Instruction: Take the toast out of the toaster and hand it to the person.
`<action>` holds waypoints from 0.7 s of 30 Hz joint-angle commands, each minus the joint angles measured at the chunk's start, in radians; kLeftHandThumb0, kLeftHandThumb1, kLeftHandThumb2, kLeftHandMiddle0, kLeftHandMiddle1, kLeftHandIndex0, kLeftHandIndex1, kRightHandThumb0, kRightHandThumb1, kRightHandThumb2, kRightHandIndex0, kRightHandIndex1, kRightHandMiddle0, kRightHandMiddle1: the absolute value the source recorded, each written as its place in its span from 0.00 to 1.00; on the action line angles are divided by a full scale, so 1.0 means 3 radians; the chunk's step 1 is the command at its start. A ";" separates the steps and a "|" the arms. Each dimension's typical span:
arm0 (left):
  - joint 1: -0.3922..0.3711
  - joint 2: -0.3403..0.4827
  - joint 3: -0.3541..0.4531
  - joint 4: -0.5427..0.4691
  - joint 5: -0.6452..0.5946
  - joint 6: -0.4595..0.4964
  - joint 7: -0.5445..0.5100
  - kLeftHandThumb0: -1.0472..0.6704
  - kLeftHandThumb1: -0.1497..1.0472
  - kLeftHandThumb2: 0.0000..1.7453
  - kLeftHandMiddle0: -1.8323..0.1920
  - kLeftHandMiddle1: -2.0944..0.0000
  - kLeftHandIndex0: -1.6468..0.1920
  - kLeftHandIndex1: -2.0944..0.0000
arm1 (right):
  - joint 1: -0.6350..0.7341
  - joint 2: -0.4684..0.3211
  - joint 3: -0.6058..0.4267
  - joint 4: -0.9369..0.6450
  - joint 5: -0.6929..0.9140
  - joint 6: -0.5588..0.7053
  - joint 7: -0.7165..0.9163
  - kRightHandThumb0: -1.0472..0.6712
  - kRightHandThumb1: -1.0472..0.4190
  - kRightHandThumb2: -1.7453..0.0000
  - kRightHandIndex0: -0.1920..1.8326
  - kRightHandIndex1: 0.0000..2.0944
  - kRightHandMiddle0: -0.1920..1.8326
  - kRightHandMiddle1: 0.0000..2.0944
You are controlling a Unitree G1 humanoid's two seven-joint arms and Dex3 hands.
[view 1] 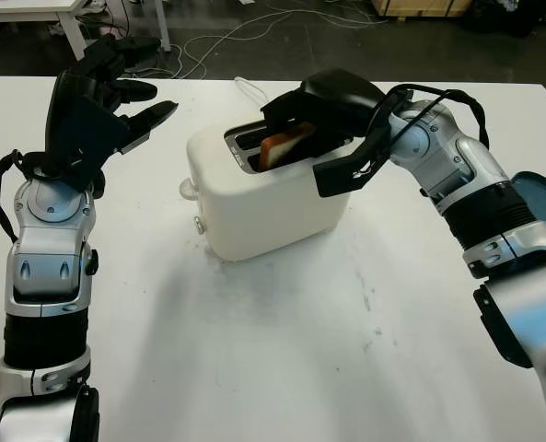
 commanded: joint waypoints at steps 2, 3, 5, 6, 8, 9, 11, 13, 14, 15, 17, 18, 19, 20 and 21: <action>0.0041 -0.0002 -0.0006 -0.0029 0.0024 -0.0004 0.0029 0.47 0.89 0.01 0.75 0.57 0.68 0.77 | -0.0080 -0.0044 -0.0055 0.0118 0.0016 -0.0038 0.0011 0.34 0.09 0.74 0.64 0.83 0.53 0.83; 0.0040 -0.0003 -0.0005 -0.0026 0.0023 -0.0009 0.0028 0.47 0.89 0.01 0.75 0.57 0.68 0.77 | -0.0123 -0.0045 -0.0088 0.0140 0.0030 -0.0018 -0.0011 0.35 0.09 0.76 0.63 0.83 0.52 0.83; 0.0039 -0.0005 -0.0003 -0.0022 0.0023 -0.0006 0.0028 0.47 0.89 0.00 0.75 0.57 0.68 0.77 | -0.0202 -0.0047 -0.0160 0.0182 0.0067 -0.0002 -0.0040 0.35 0.09 0.77 0.63 0.83 0.52 0.83; 0.0039 -0.0005 -0.0003 -0.0021 0.0024 -0.0004 0.0029 0.47 0.89 0.00 0.75 0.57 0.68 0.77 | -0.0241 -0.0042 -0.0217 0.0208 0.0124 0.0010 -0.0026 0.36 0.09 0.79 0.62 0.83 0.51 0.83; 0.0039 -0.0001 -0.0007 -0.0019 0.0034 -0.0003 0.0033 0.46 0.89 0.00 0.76 0.57 0.68 0.77 | -0.0328 -0.0042 -0.0333 0.0289 0.0234 -0.0021 -0.0038 0.37 0.09 0.79 0.62 0.83 0.51 0.83; 0.0039 0.0002 -0.0008 -0.0018 0.0038 -0.0003 0.0033 0.46 0.89 0.00 0.75 0.57 0.68 0.77 | -0.0379 -0.0045 -0.0395 0.0329 0.0287 -0.0008 -0.0040 0.37 0.09 0.78 0.61 0.83 0.50 0.83; 0.0040 0.0008 -0.0011 -0.0019 0.0047 -0.0001 0.0031 0.45 0.89 0.00 0.75 0.57 0.68 0.78 | -0.0481 -0.0045 -0.0513 0.0423 0.0395 0.0043 -0.0007 0.36 0.09 0.76 0.60 0.83 0.48 0.83; 0.0041 0.0012 -0.0011 -0.0018 0.0045 0.0000 0.0024 0.45 0.89 0.00 0.75 0.58 0.69 0.78 | -0.0581 -0.0045 -0.0631 0.0578 0.0531 0.0047 0.0040 0.37 0.09 0.75 0.60 0.83 0.48 0.83; 0.0042 0.0014 -0.0011 -0.0017 0.0044 0.0002 0.0022 0.45 0.89 0.00 0.75 0.58 0.69 0.78 | -0.0625 -0.0050 -0.0674 0.0660 0.0574 0.0030 0.0036 0.37 0.09 0.75 0.59 0.83 0.47 0.83; 0.0042 0.0017 -0.0012 -0.0018 0.0046 0.0003 0.0021 0.45 0.89 0.00 0.75 0.58 0.69 0.78 | -0.0666 -0.0064 -0.0706 0.0726 0.0595 0.0022 0.0014 0.37 0.09 0.75 0.59 0.83 0.47 0.83; 0.0041 0.0016 -0.0008 -0.0018 0.0041 0.0005 0.0019 0.45 0.89 0.00 0.75 0.58 0.69 0.78 | -0.0720 -0.0085 -0.0755 0.0808 0.0601 0.0030 -0.0067 0.35 0.09 0.74 0.59 0.83 0.46 0.83; 0.0041 0.0016 -0.0007 -0.0017 0.0040 0.0007 0.0019 0.45 0.89 0.00 0.75 0.58 0.69 0.79 | -0.0738 -0.0090 -0.0780 0.0841 0.0604 0.0028 -0.0109 0.34 0.09 0.74 0.59 0.83 0.46 0.83; 0.0041 0.0018 -0.0006 -0.0015 0.0039 0.0005 0.0018 0.45 0.89 0.00 0.75 0.58 0.68 0.79 | -0.0751 -0.0094 -0.0802 0.0876 0.0610 0.0013 -0.0149 0.33 0.09 0.73 0.60 0.83 0.46 0.83; 0.0041 0.0022 -0.0008 -0.0008 0.0042 -0.0006 0.0016 0.45 0.89 0.00 0.75 0.58 0.68 0.79 | -0.0772 -0.0102 -0.0823 0.0931 0.0626 -0.0027 -0.0173 0.32 0.09 0.72 0.61 0.83 0.47 0.83; 0.0041 0.0026 -0.0010 -0.0003 0.0045 -0.0015 0.0013 0.45 0.89 0.00 0.75 0.58 0.68 0.79 | -0.0795 -0.0109 -0.0839 0.0978 0.0637 -0.0037 -0.0186 0.32 0.09 0.71 0.62 0.83 0.47 0.83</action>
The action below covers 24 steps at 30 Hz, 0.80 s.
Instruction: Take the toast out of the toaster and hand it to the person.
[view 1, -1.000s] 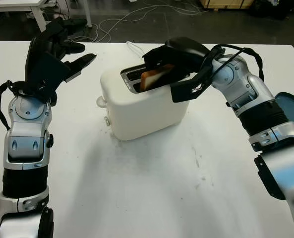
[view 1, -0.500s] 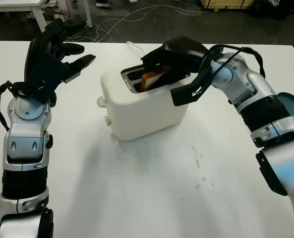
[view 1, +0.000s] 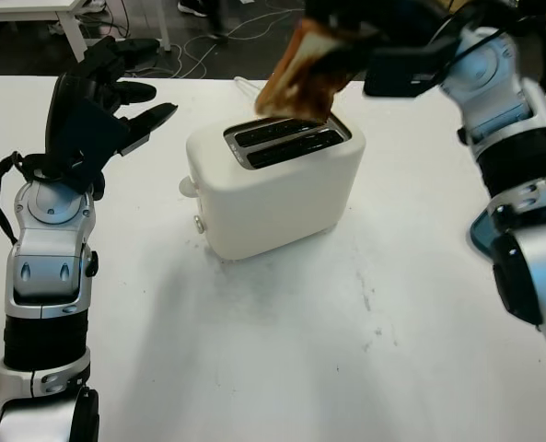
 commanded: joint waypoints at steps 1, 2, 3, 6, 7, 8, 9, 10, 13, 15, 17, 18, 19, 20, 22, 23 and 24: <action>0.0022 0.0025 -0.0008 0.0000 0.0026 -0.0022 0.0009 0.45 0.89 0.00 0.75 0.58 0.68 0.79 | -0.0124 -0.0041 -0.0068 0.0092 0.0064 -0.0035 -0.0068 0.31 0.09 0.70 0.63 0.83 0.48 0.83; 0.0022 0.0024 -0.0008 0.0002 0.0025 -0.0028 0.0009 0.45 0.89 0.00 0.75 0.58 0.68 0.79 | -0.0136 -0.0047 -0.0090 0.0116 0.0079 -0.0036 -0.0094 0.31 0.09 0.70 0.63 0.83 0.48 0.83; 0.0022 0.0024 -0.0010 0.0000 0.0027 -0.0026 0.0010 0.45 0.88 0.00 0.75 0.58 0.68 0.79 | -0.0135 -0.0057 -0.0105 0.0111 0.0063 -0.0007 -0.0174 0.31 0.09 0.70 0.63 0.83 0.48 0.83; 0.0021 0.0017 -0.0008 -0.0015 0.0022 0.0006 0.0012 0.44 0.88 0.00 0.75 0.58 0.68 0.79 | -0.0121 -0.0088 -0.0171 0.0104 0.0052 0.0002 -0.0398 0.33 0.09 0.70 0.63 0.83 0.48 0.83; 0.0023 0.0016 -0.0006 -0.0016 0.0019 0.0006 0.0012 0.44 0.88 0.00 0.75 0.58 0.68 0.79 | -0.0124 -0.0092 -0.0197 0.0116 0.0056 0.0032 -0.0474 0.34 0.09 0.70 0.63 0.83 0.49 0.83; 0.0024 0.0015 -0.0006 -0.0013 0.0019 0.0001 0.0012 0.44 0.89 0.00 0.75 0.58 0.68 0.79 | -0.0128 -0.0095 -0.0214 0.0137 0.0051 0.0056 -0.0554 0.34 0.09 0.70 0.63 0.83 0.49 0.83; 0.0023 0.0015 -0.0006 -0.0012 0.0020 -0.0001 0.0014 0.44 0.89 0.00 0.75 0.58 0.68 0.79 | -0.0139 -0.0106 -0.0223 0.0169 0.0024 0.0099 -0.0656 0.34 0.09 0.71 0.63 0.83 0.49 0.83; 0.0023 0.0016 -0.0008 -0.0010 0.0023 -0.0003 0.0015 0.44 0.89 0.00 0.75 0.58 0.68 0.79 | -0.0154 -0.0121 -0.0222 0.0209 -0.0002 0.0137 -0.0735 0.34 0.09 0.70 0.64 0.83 0.50 0.83; 0.0024 0.0024 -0.0015 -0.0007 0.0038 -0.0015 0.0015 0.44 0.89 0.00 0.75 0.58 0.68 0.79 | -0.0217 -0.0158 -0.0250 0.0442 0.0006 0.0191 -0.0937 0.36 0.09 0.71 0.64 0.83 0.51 0.83; 0.0022 0.0025 -0.0015 0.0000 0.0036 -0.0023 0.0011 0.44 0.89 0.00 0.75 0.58 0.68 0.79 | -0.0252 -0.0174 -0.0279 0.0589 0.0029 0.0309 -0.1058 0.38 0.09 0.71 0.62 0.83 0.49 0.83; 0.0017 0.0015 -0.0010 0.0000 0.0024 -0.0017 0.0013 0.44 0.89 0.00 0.75 0.58 0.68 0.79 | -0.0251 -0.0187 -0.0333 0.0709 0.0071 0.0391 -0.1187 0.36 0.09 0.71 0.61 0.83 0.48 0.83; 0.0016 0.0010 -0.0007 0.0002 0.0018 -0.0019 0.0014 0.44 0.89 0.00 0.75 0.58 0.68 0.79 | -0.0242 -0.0187 -0.0386 0.0761 0.0117 0.0422 -0.1239 0.37 0.09 0.71 0.60 0.83 0.47 0.83; 0.0015 0.0005 -0.0006 0.0001 0.0016 -0.0015 0.0018 0.44 0.89 0.00 0.75 0.58 0.68 0.79 | -0.0221 -0.0191 -0.0455 0.0812 0.0180 0.0431 -0.1269 0.36 0.09 0.72 0.60 0.83 0.47 0.83; 0.0015 0.0003 -0.0006 -0.0002 0.0019 -0.0010 0.0023 0.44 0.89 0.00 0.75 0.58 0.68 0.79 | -0.0195 -0.0196 -0.0534 0.0859 0.0262 0.0425 -0.1252 0.37 0.09 0.74 0.60 0.83 0.48 0.83; 0.0014 0.0002 -0.0010 -0.0010 0.0029 0.0007 0.0032 0.45 0.89 0.00 0.75 0.58 0.68 0.79 | -0.0154 -0.0198 -0.0670 0.0940 0.0404 0.0470 -0.1211 0.40 0.09 0.73 0.60 0.83 0.48 0.83; 0.0013 0.0003 -0.0013 -0.0015 0.0034 0.0016 0.0033 0.45 0.89 0.00 0.75 0.58 0.67 0.79 | -0.0123 -0.0198 -0.0704 0.0979 0.0429 0.0527 -0.1254 0.41 0.09 0.73 0.58 0.83 0.47 0.83; 0.0012 0.0005 -0.0016 -0.0019 0.0037 0.0021 0.0033 0.45 0.89 0.00 0.75 0.58 0.67 0.79 | -0.0098 -0.0196 -0.0725 0.1008 0.0441 0.0572 -0.1296 0.42 0.09 0.73 0.57 0.83 0.46 0.83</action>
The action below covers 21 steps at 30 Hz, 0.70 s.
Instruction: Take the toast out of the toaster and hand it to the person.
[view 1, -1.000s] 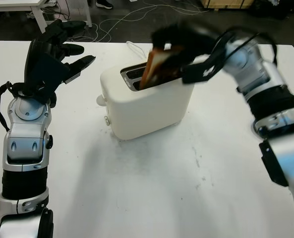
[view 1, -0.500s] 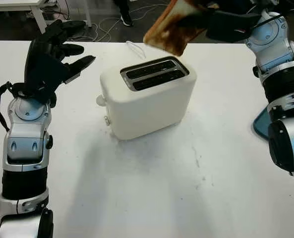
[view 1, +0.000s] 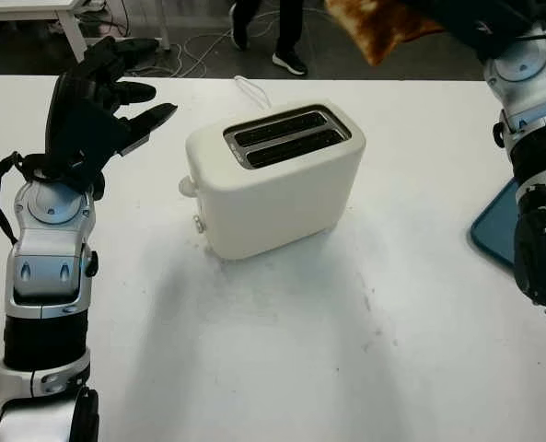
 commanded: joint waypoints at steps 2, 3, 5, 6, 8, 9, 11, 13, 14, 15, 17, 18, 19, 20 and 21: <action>0.0011 0.0011 -0.0021 -0.0026 0.0036 0.0021 0.0020 0.45 0.89 0.00 0.75 0.58 0.67 0.79 | 0.0128 -0.0006 -0.0090 0.0108 0.0097 0.0158 -0.0141 0.43 0.09 0.73 0.55 0.83 0.43 0.83; 0.0007 0.0009 -0.0022 -0.0031 0.0032 0.0031 0.0018 0.45 0.89 0.00 0.75 0.58 0.67 0.80 | 0.0160 0.0006 -0.0079 0.0135 0.0078 0.0223 -0.0216 0.44 0.09 0.74 0.54 0.83 0.42 0.83; 0.0001 0.0010 -0.0024 -0.0038 0.0028 0.0048 0.0014 0.45 0.89 0.00 0.75 0.58 0.67 0.80 | 0.0202 0.0039 -0.0077 0.0177 0.0074 0.0373 -0.0344 0.46 0.09 0.74 0.51 0.83 0.37 0.83; 0.0000 0.0012 -0.0027 -0.0037 0.0031 0.0046 0.0014 0.45 0.89 0.00 0.75 0.58 0.67 0.80 | 0.0219 0.0063 -0.0092 0.0192 0.0092 0.0437 -0.0393 0.47 0.09 0.74 0.50 0.83 0.36 0.83; 0.0001 0.0016 -0.0023 -0.0026 0.0027 0.0028 0.0013 0.45 0.89 0.00 0.75 0.58 0.67 0.80 | 0.0265 0.0093 -0.0122 0.0203 0.0127 0.0466 -0.0435 0.51 0.09 0.74 0.49 0.83 0.35 0.83; 0.0002 0.0015 -0.0021 -0.0024 0.0026 0.0025 0.0015 0.45 0.89 0.00 0.75 0.58 0.67 0.80 | 0.0292 0.0115 -0.0141 0.0205 0.0144 0.0460 -0.0467 0.52 0.09 0.75 0.47 0.83 0.32 0.83; 0.0003 0.0013 -0.0019 -0.0024 0.0025 0.0028 0.0018 0.45 0.89 0.00 0.75 0.58 0.67 0.80 | 0.0342 0.0136 -0.0134 0.0208 0.0127 0.0407 -0.0522 0.53 0.09 0.77 0.43 0.83 0.29 0.80; 0.0004 0.0016 -0.0020 -0.0018 0.0026 0.0021 0.0015 0.45 0.89 0.00 0.75 0.58 0.67 0.80 | 0.0382 0.0145 -0.0082 0.0219 0.0068 0.0392 -0.0560 0.52 0.09 0.77 0.39 0.83 0.26 0.83; 0.0004 0.0017 -0.0020 -0.0016 0.0027 0.0020 0.0014 0.45 0.89 0.00 0.75 0.58 0.67 0.80 | 0.0391 0.0155 -0.0082 0.0225 0.0071 0.0404 -0.0538 0.51 0.09 0.76 0.39 0.83 0.24 0.83; 0.0004 0.0015 -0.0019 -0.0014 0.0026 0.0019 0.0016 0.45 0.89 0.00 0.75 0.58 0.67 0.80 | 0.0394 0.0175 -0.0104 0.0233 0.0098 0.0422 -0.0515 0.51 0.09 0.74 0.38 0.83 0.22 0.83; 0.0005 0.0010 -0.0018 -0.0011 0.0029 0.0014 0.0025 0.45 0.89 0.00 0.75 0.58 0.67 0.80 | 0.0416 0.0205 -0.0106 0.0242 0.0098 0.0424 -0.0540 0.51 0.09 0.74 0.40 0.83 0.23 0.83; 0.0006 0.0010 -0.0019 -0.0009 0.0035 0.0007 0.0030 0.45 0.89 0.00 0.75 0.58 0.67 0.80 | 0.0423 0.0219 -0.0118 0.0245 0.0110 0.0426 -0.0545 0.52 0.09 0.74 0.41 0.83 0.25 0.83; 0.0007 0.0014 -0.0020 -0.0006 0.0034 -0.0002 0.0026 0.45 0.89 0.00 0.75 0.58 0.67 0.80 | 0.0421 0.0248 -0.0185 0.0249 0.0183 0.0458 -0.0508 0.52 0.09 0.74 0.43 0.83 0.26 0.83; 0.0007 0.0013 -0.0018 -0.0006 0.0027 -0.0001 0.0021 0.45 0.89 0.00 0.75 0.58 0.67 0.80 | 0.0424 0.0270 -0.0229 0.0251 0.0229 0.0472 -0.0485 0.53 0.09 0.74 0.43 0.83 0.27 0.83; 0.0008 0.0012 -0.0016 -0.0007 0.0022 0.0000 0.0018 0.45 0.89 0.00 0.75 0.58 0.67 0.80 | 0.0429 0.0288 -0.0260 0.0251 0.0262 0.0482 -0.0480 0.53 0.09 0.74 0.45 0.83 0.29 0.83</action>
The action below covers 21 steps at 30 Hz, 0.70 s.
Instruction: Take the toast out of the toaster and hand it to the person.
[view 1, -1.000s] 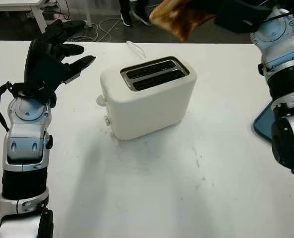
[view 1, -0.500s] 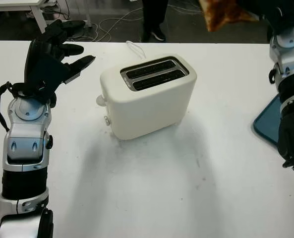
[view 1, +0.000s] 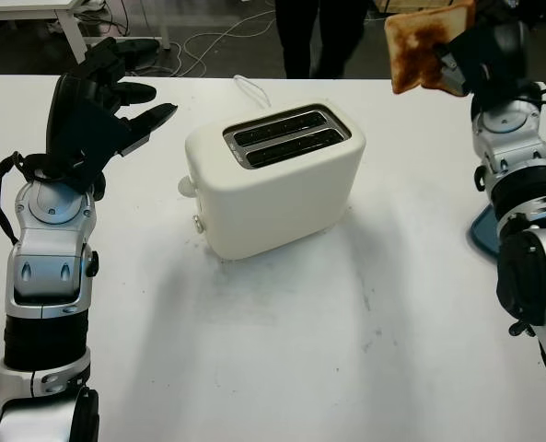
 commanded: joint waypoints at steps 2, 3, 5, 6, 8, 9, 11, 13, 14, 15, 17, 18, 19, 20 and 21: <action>0.0010 0.0016 -0.0010 -0.0001 0.0025 -0.0030 0.0015 0.45 0.89 0.00 0.75 0.58 0.67 0.80 | 0.0038 0.0058 -0.0049 0.0030 0.0054 0.0097 -0.0054 0.54 0.09 0.74 0.45 0.83 0.27 0.83; 0.0010 0.0018 -0.0011 0.0000 0.0029 -0.0032 0.0016 0.45 0.89 0.00 0.75 0.58 0.67 0.80 | 0.0043 0.0074 -0.0085 0.0032 0.0089 0.0116 -0.0054 0.54 0.09 0.75 0.44 0.83 0.25 0.83; 0.0011 0.0019 -0.0007 0.0008 0.0021 -0.0045 0.0010 0.45 0.89 0.00 0.75 0.58 0.67 0.80 | 0.0060 0.0091 -0.0129 0.0031 0.0126 0.0125 -0.0046 0.53 0.09 0.75 0.44 0.83 0.24 0.79; 0.0012 0.0023 -0.0008 0.0012 0.0024 -0.0050 0.0008 0.45 0.89 0.00 0.75 0.58 0.67 0.80 | 0.0069 0.0093 -0.0141 0.0031 0.0137 0.0127 -0.0034 0.53 0.09 0.75 0.43 0.83 0.25 0.76; 0.0011 0.0022 -0.0005 0.0015 0.0023 -0.0049 0.0011 0.44 0.89 0.00 0.75 0.58 0.67 0.80 | 0.0085 0.0093 -0.0137 0.0030 0.0137 0.0116 -0.0032 0.53 0.09 0.75 0.42 0.83 0.24 0.79; 0.0011 0.0020 -0.0004 0.0015 0.0021 -0.0048 0.0012 0.44 0.89 0.00 0.75 0.58 0.67 0.80 | 0.0091 0.0097 -0.0138 0.0029 0.0142 0.0111 -0.0036 0.53 0.09 0.75 0.43 0.83 0.25 0.81; 0.0013 0.0022 -0.0005 0.0022 0.0025 -0.0061 0.0013 0.44 0.89 0.00 0.75 0.58 0.67 0.80 | 0.0100 0.0108 -0.0143 0.0028 0.0149 0.0122 -0.0050 0.54 0.09 0.75 0.43 0.83 0.25 0.81; 0.0013 0.0025 -0.0006 0.0024 0.0024 -0.0067 0.0008 0.44 0.89 0.00 0.75 0.58 0.67 0.80 | 0.0122 0.0110 -0.0114 0.0026 0.0113 0.0091 -0.0072 0.53 0.09 0.75 0.42 0.83 0.25 0.75; 0.0012 0.0025 -0.0007 0.0023 0.0024 -0.0065 0.0008 0.44 0.89 0.00 0.75 0.58 0.67 0.80 | 0.0135 0.0105 -0.0083 0.0024 0.0078 0.0060 -0.0081 0.53 0.09 0.75 0.43 0.83 0.26 0.74; 0.0011 0.0025 -0.0007 0.0025 0.0022 -0.0066 0.0006 0.44 0.89 0.00 0.75 0.58 0.67 0.80 | 0.0142 0.0109 -0.0088 0.0023 0.0087 0.0049 -0.0069 0.53 0.09 0.74 0.43 0.83 0.26 0.75; 0.0008 0.0027 -0.0010 0.0028 0.0025 -0.0073 0.0005 0.44 0.89 0.00 0.75 0.58 0.67 0.80 | 0.0162 0.0123 -0.0132 0.0019 0.0147 -0.0013 -0.0016 0.53 0.09 0.74 0.44 0.83 0.24 0.81; 0.0007 0.0024 -0.0010 0.0028 0.0023 -0.0072 0.0005 0.44 0.89 0.00 0.75 0.58 0.67 0.80 | 0.0171 0.0124 -0.0118 0.0018 0.0134 -0.0036 -0.0025 0.53 0.09 0.74 0.44 0.83 0.23 0.82; 0.0007 0.0024 -0.0013 0.0031 0.0025 -0.0078 0.0006 0.44 0.89 0.00 0.75 0.58 0.67 0.80 | 0.0181 0.0128 -0.0090 0.0014 0.0103 -0.0064 -0.0057 0.53 0.09 0.75 0.45 0.83 0.25 0.80; 0.0007 0.0024 -0.0015 0.0033 0.0028 -0.0083 0.0007 0.44 0.89 0.00 0.75 0.58 0.67 0.80 | 0.0186 0.0132 -0.0072 0.0013 0.0082 -0.0073 -0.0085 0.53 0.09 0.75 0.45 0.83 0.26 0.79; 0.0006 0.0024 -0.0019 0.0034 0.0036 -0.0084 0.0011 0.44 0.89 0.00 0.75 0.57 0.67 0.80 | 0.0185 0.0143 -0.0083 0.0015 0.0096 -0.0058 -0.0092 0.53 0.09 0.75 0.45 0.83 0.26 0.79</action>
